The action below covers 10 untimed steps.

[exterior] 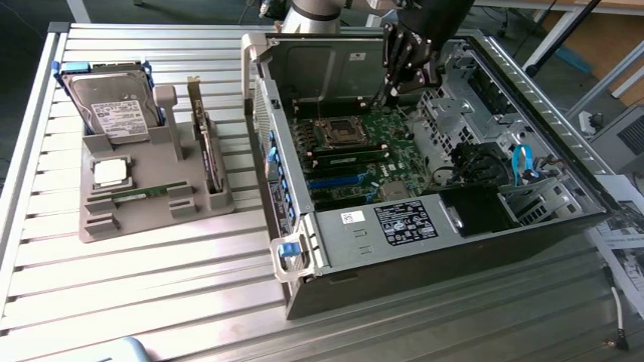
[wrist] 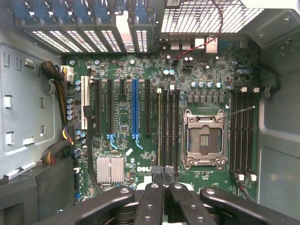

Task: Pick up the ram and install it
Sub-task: 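Press down the ram until it locks into place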

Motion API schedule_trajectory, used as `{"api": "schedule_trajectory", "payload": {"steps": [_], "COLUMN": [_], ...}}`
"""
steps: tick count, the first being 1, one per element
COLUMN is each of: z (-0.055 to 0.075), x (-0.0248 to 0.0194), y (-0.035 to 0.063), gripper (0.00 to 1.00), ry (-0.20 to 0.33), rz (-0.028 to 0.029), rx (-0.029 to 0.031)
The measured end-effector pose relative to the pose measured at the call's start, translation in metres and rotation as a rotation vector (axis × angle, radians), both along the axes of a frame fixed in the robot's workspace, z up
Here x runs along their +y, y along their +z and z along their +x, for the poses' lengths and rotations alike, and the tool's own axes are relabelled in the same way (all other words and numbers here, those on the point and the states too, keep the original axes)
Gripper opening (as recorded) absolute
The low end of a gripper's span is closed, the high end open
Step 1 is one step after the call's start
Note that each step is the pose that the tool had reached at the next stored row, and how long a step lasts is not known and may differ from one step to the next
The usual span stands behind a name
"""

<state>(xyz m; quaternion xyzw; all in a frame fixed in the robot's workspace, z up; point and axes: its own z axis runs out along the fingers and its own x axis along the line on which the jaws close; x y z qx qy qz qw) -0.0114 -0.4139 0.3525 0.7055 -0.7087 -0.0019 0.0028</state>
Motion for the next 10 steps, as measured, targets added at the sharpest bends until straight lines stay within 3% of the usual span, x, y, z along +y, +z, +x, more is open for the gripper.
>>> {"api": "schedule_trajectory", "payload": {"steps": [10], "z": [0.0], "x": [0.0], "y": [0.0], "gripper": [0.11], "ry": [-0.18], "rz": [0.0], "rx": [0.0]}}
